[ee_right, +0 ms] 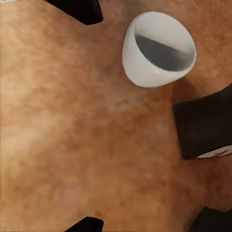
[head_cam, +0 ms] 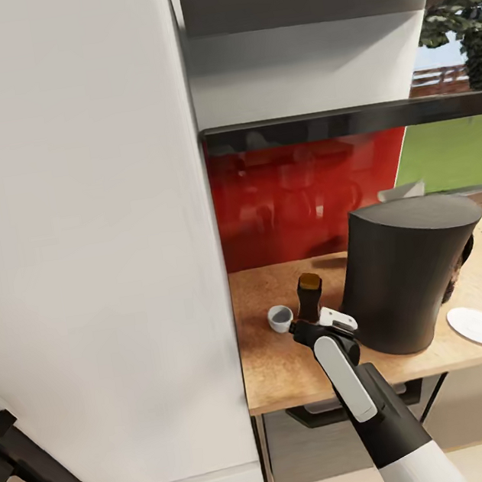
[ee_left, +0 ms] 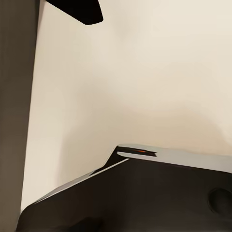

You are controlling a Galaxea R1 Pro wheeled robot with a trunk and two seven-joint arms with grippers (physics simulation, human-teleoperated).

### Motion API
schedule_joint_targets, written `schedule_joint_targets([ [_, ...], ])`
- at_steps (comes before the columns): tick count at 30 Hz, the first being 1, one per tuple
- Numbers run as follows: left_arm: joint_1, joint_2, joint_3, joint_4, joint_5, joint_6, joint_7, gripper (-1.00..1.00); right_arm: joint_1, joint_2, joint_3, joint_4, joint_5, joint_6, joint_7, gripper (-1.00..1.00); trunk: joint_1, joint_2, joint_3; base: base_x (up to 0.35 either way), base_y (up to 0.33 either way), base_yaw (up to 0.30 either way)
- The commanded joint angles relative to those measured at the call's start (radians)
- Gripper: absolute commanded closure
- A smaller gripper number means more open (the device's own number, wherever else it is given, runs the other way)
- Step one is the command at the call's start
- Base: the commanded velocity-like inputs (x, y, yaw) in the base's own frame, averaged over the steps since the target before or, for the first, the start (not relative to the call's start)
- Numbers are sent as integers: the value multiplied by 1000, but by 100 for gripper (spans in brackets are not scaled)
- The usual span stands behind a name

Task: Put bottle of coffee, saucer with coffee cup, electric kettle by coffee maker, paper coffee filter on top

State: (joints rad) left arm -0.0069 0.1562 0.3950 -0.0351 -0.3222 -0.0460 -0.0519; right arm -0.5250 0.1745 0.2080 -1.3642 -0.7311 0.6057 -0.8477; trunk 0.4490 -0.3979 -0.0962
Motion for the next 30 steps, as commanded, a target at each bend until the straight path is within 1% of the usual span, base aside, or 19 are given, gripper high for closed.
schedule_joint_targets([
  [1, -1, 0, 9, 1, -9, -3, -3, -100, -1, 0, 1, -1, -7, 3, -8, -100, 1, -2, -2, 261, 0, 0],
  [8, -1, 0, 10, 1, -9, -4, -3, -100, -1, 0, 1, -1, -7, 3, -8, -100, 1, -2, -2, 282, 0, 0],
  [14, 2, 0, 10, 1, -9, -4, -3, -100, -1, 0, 1, 0, -7, 3, -8, -100, 1, -2, -2, 139, 4, 0],
  [18, 3, 0, 9, 1, -9, -4, -3, -100, -1, 0, 1, 2, -7, 3, -8, -100, 1, -2, -2, 142, 87, 0],
  [30, 11, 0, 8, 3, -9, -3, -3, -100, -1, 0, 2, 52, -7, 2, -8, -100, 1, -2, -2, 15, 6, 0],
])
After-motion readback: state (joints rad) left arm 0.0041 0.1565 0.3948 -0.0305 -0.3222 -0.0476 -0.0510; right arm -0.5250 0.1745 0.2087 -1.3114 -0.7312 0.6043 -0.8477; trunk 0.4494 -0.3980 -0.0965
